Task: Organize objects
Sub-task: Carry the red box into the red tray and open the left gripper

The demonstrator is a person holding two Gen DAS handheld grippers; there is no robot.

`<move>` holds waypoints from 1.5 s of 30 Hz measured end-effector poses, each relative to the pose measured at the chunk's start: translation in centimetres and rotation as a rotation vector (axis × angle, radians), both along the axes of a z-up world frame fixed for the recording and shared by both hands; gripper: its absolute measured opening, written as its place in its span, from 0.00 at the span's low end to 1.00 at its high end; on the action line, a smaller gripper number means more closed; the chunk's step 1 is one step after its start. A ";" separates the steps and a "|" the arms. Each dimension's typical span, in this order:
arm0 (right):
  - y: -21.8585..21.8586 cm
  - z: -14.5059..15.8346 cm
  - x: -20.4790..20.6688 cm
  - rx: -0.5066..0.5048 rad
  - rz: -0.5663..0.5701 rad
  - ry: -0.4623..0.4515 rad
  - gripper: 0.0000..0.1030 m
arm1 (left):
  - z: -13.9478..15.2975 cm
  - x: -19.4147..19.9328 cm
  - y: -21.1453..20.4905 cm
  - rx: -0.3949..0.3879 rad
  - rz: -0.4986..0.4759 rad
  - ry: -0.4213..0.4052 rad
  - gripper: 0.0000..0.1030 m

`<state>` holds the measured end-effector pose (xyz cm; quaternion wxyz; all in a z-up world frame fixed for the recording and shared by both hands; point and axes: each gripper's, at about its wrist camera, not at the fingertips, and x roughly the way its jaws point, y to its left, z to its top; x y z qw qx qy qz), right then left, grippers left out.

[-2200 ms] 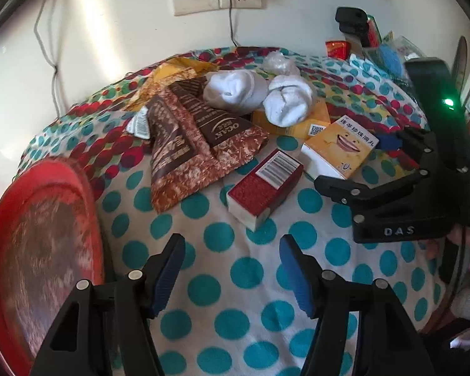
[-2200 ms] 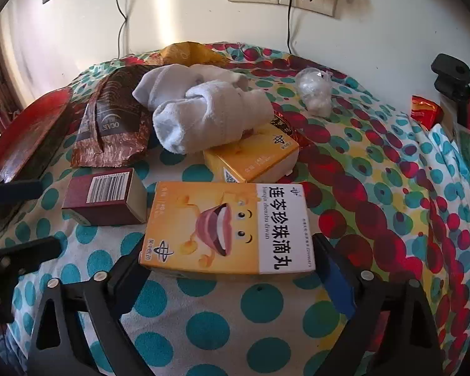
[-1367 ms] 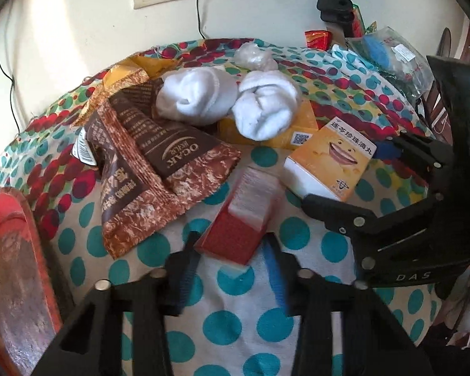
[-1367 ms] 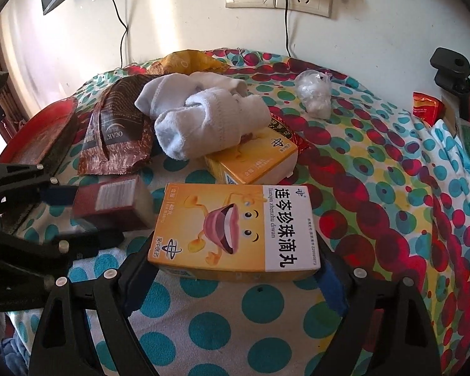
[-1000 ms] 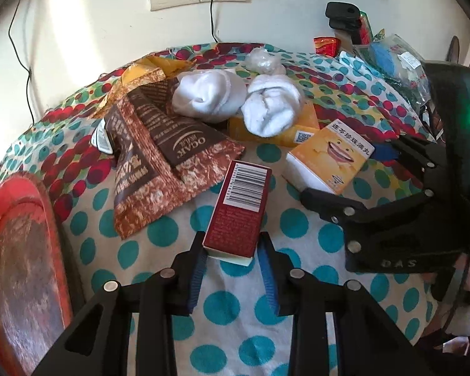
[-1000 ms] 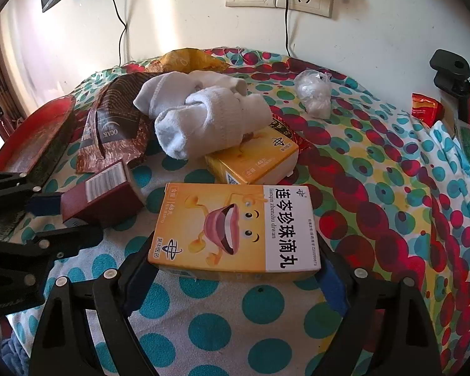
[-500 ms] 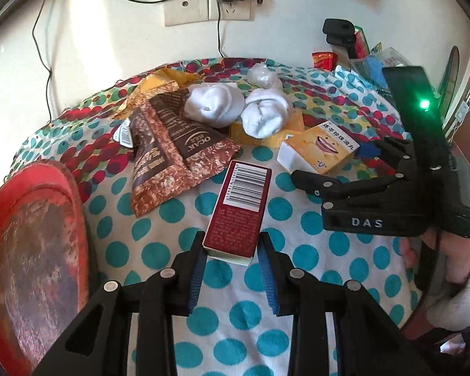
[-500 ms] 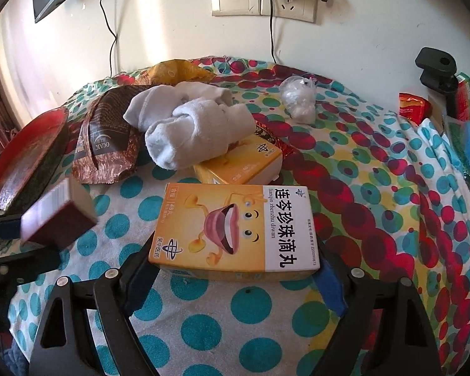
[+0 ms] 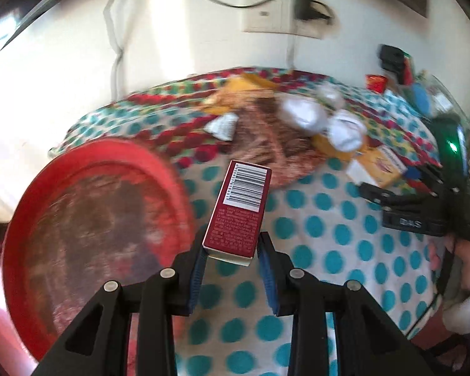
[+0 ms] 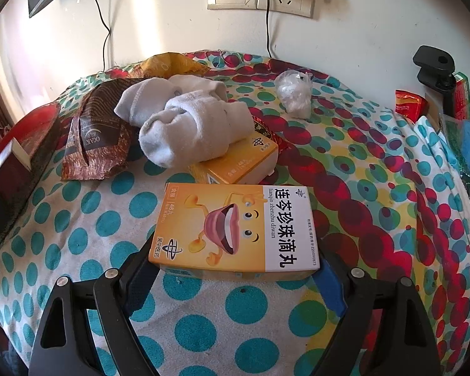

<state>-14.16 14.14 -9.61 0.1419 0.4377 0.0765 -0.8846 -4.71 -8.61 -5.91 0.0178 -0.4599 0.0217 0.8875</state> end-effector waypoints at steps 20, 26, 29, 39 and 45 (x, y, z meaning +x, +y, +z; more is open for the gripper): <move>-0.8 0.0 -0.1 0.041 0.001 0.010 0.83 | -1.2 -2.2 -16.9 -0.079 0.372 -0.088 0.32; -0.9 0.0 -0.1 0.043 0.002 0.010 0.83 | -1.5 -3.4 -20.1 -0.081 0.436 -0.107 0.32; -1.0 0.0 -0.2 0.042 0.002 0.009 0.83 | -2.1 -3.9 -21.7 -0.059 0.472 -0.122 0.32; -1.1 -0.1 -0.1 0.045 0.004 0.010 0.84 | -3.2 -4.3 -23.8 -0.046 0.533 -0.156 0.33; -1.3 -0.1 -0.1 0.058 0.005 0.019 0.83 | -2.7 -3.4 -23.0 -0.073 0.545 -0.135 0.36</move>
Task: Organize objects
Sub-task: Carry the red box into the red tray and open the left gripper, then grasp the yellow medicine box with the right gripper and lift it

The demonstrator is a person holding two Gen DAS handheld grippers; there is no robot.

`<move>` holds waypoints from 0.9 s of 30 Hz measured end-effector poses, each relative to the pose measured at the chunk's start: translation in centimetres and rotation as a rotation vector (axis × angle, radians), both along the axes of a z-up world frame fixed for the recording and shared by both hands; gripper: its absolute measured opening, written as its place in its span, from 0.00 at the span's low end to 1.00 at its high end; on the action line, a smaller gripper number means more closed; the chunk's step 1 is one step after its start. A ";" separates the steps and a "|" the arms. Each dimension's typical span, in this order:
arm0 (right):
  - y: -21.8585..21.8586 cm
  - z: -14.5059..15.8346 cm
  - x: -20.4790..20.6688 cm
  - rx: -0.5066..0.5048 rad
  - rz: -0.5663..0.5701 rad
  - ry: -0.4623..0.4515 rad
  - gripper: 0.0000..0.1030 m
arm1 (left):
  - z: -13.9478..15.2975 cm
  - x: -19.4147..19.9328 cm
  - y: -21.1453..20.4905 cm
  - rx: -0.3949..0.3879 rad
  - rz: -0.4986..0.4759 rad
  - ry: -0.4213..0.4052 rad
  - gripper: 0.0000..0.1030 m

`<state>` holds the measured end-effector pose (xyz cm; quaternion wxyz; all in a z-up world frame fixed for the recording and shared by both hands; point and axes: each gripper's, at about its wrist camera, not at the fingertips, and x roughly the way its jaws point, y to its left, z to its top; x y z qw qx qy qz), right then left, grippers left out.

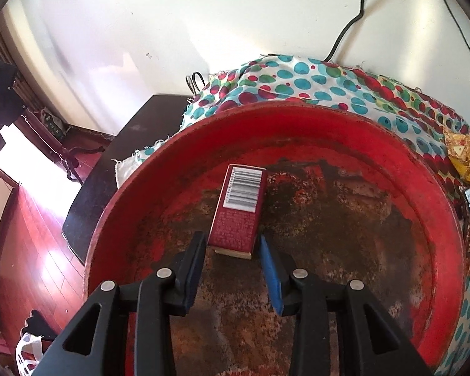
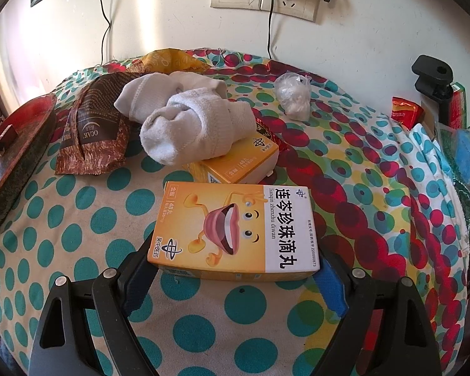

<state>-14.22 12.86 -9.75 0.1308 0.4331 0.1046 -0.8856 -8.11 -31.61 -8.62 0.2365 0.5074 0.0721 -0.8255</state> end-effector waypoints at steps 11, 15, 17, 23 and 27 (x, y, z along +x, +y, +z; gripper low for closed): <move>-1.1 0.3 0.6 0.055 0.015 0.042 0.82 | 2.3 4.5 4.4 -0.036 -0.063 0.106 0.37; -1.4 0.5 0.9 0.081 0.015 0.071 0.82 | 2.6 5.6 7.1 -0.007 -0.118 0.141 0.37; -1.6 0.6 1.1 0.096 0.010 0.087 0.82 | 2.9 6.0 8.4 -0.004 -0.149 0.159 0.37; -1.8 0.9 1.5 0.142 -0.027 0.128 0.82 | 2.9 6.8 10.5 0.031 -0.210 0.197 0.37; -1.9 1.2 1.7 0.163 -0.039 0.151 0.82 | 3.3 7.4 10.6 0.031 -0.229 0.201 0.37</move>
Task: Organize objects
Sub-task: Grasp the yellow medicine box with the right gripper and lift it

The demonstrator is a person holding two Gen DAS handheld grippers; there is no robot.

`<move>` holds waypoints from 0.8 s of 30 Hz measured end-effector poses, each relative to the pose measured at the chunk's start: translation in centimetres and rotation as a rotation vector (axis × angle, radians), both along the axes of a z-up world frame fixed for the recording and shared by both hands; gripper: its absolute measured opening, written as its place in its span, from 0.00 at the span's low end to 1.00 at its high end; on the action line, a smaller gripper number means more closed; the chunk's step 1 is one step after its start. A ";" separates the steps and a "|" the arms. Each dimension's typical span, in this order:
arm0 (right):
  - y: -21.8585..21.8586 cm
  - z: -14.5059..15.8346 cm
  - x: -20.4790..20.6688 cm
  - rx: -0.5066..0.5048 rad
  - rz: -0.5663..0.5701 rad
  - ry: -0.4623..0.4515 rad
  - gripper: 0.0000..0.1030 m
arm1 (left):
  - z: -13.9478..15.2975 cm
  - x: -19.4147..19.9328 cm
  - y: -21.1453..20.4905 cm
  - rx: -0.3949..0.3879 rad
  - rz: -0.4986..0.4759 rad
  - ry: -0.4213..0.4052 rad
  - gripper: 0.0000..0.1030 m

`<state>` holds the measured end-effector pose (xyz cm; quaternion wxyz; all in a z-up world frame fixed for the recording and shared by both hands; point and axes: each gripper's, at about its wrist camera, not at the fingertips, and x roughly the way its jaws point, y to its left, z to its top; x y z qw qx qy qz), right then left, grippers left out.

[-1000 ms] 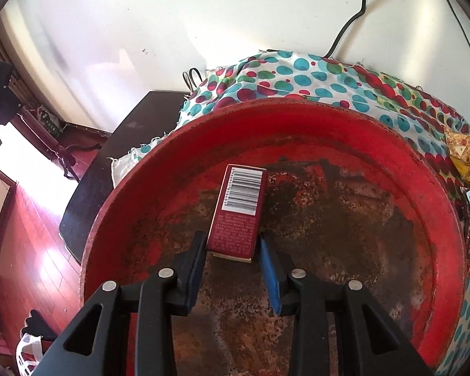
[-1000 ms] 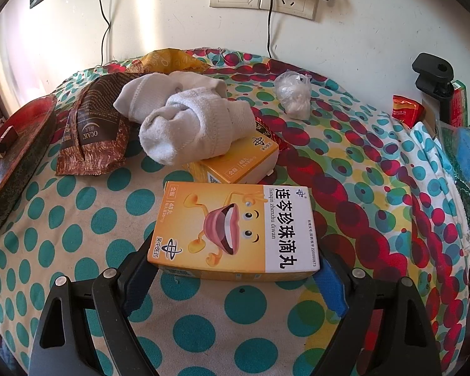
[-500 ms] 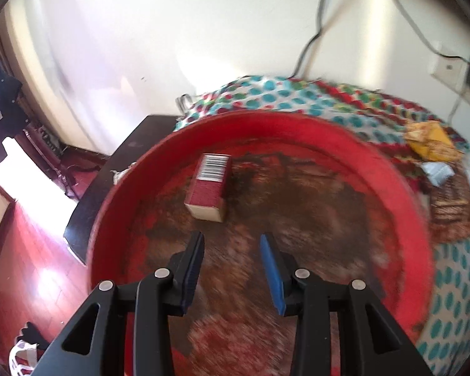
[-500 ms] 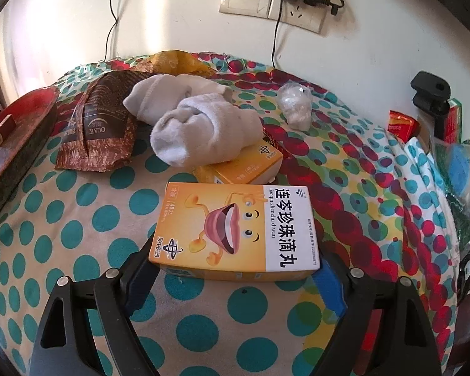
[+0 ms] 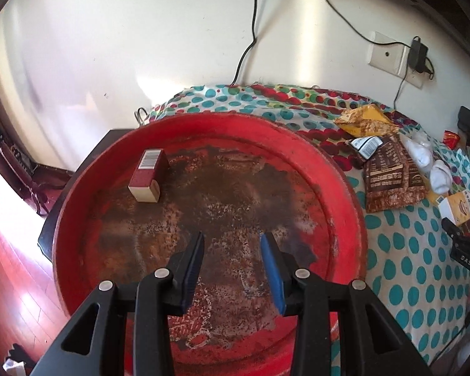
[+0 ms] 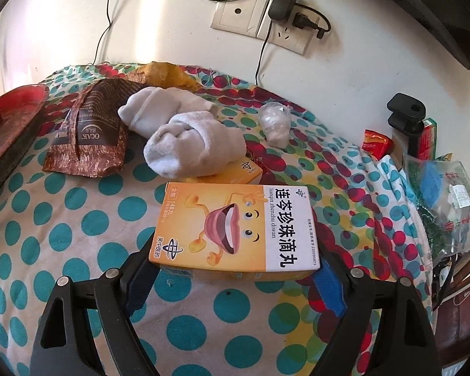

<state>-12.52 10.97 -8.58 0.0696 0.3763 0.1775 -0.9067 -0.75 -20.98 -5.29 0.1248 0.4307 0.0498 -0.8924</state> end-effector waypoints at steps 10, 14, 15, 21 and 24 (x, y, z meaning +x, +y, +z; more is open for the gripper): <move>-1.7 2.8 3.4 -0.117 0.004 -0.017 0.82 | 0.6 0.5 -1.1 0.024 -0.007 0.028 0.37; -5.5 5.0 5.3 -0.154 0.100 -0.009 0.82 | 0.8 0.6 -2.1 0.029 0.005 0.036 0.37; -6.3 5.2 5.4 -0.159 0.119 -0.012 0.82 | 0.9 0.7 -2.4 0.026 0.010 0.039 0.37; -13.7 6.0 5.6 -0.132 0.268 -0.012 0.82 | 1.4 1.4 -5.1 0.010 0.061 0.043 0.37; -16.2 6.0 5.1 -0.136 0.306 -0.029 0.82 | 1.7 2.0 -6.7 -0.012 0.105 0.069 0.37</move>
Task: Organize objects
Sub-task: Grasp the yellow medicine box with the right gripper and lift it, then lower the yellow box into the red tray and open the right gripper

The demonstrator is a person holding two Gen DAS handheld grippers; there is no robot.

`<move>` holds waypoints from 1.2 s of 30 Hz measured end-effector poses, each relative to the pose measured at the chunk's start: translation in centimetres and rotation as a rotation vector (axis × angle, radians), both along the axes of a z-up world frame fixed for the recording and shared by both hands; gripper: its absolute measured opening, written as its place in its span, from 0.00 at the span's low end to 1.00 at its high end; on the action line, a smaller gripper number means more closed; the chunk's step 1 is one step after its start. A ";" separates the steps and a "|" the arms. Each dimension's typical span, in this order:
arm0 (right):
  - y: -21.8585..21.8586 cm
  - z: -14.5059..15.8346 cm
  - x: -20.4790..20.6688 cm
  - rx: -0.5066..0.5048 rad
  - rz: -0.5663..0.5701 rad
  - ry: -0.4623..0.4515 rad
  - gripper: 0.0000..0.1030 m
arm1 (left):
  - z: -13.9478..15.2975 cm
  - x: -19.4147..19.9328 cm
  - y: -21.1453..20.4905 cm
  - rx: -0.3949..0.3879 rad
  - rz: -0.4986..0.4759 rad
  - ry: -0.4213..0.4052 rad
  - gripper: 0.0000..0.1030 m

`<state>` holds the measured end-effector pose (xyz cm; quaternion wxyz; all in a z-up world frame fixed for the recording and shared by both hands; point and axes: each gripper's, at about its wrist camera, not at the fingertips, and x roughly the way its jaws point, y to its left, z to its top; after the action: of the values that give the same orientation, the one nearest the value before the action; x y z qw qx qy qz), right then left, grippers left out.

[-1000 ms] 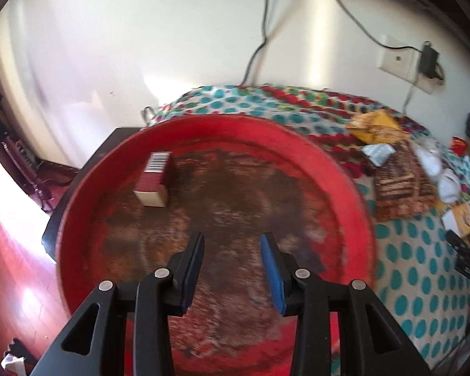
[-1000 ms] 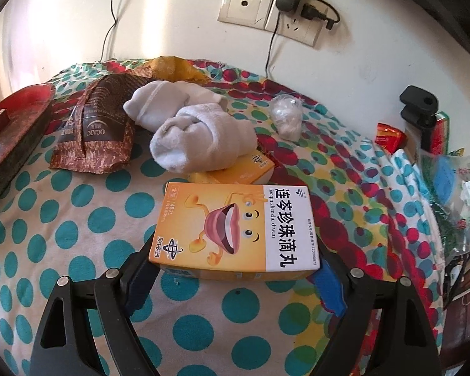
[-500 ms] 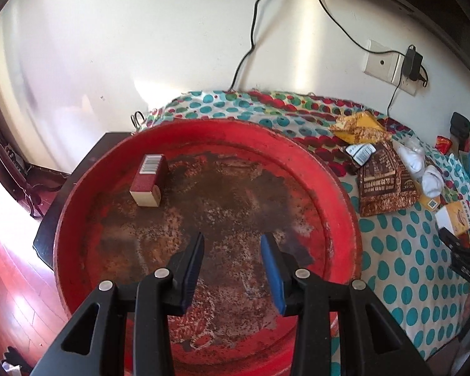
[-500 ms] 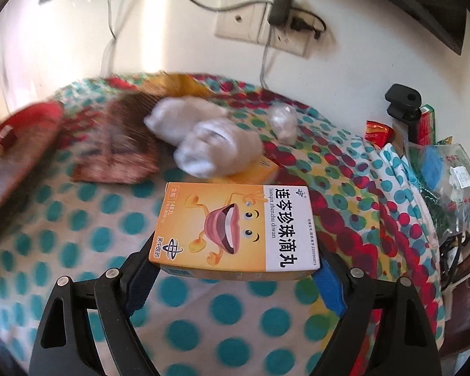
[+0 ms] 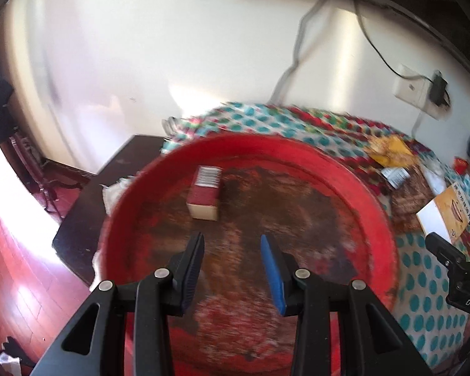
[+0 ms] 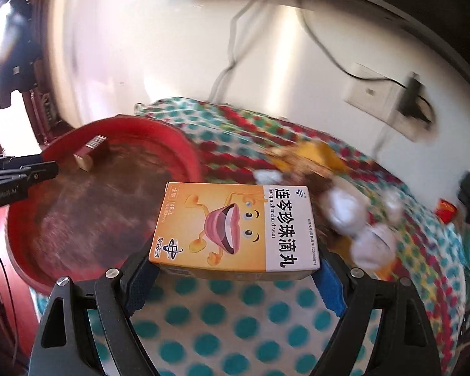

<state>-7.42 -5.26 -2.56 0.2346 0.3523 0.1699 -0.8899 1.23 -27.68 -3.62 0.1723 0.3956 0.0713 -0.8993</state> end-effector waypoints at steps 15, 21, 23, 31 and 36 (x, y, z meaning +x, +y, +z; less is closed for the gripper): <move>-14.4 -2.4 -5.5 0.052 0.143 -0.177 0.82 | 0.8 3.6 -10.0 0.139 0.161 0.021 0.37; -18.8 -4.3 -7.3 0.099 0.150 -0.210 0.82 | 0.2 3.2 -9.5 0.139 0.134 0.004 0.37; -19.9 -4.7 -7.7 0.110 0.150 -0.224 0.82 | 0.4 3.0 -9.1 0.131 0.112 0.008 0.37; -21.2 -5.8 -8.6 0.115 0.153 -0.259 0.83 | -0.2 2.0 -7.6 0.112 0.060 -0.018 0.37; -19.3 -5.3 -8.1 0.084 0.147 -0.267 0.84 | -0.8 1.5 -7.1 0.102 0.052 -0.040 0.37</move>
<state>-15.53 -24.59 -7.82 0.3046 0.4636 0.1994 -0.8078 2.71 -34.74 -4.38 0.1766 0.4196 0.1236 -0.8817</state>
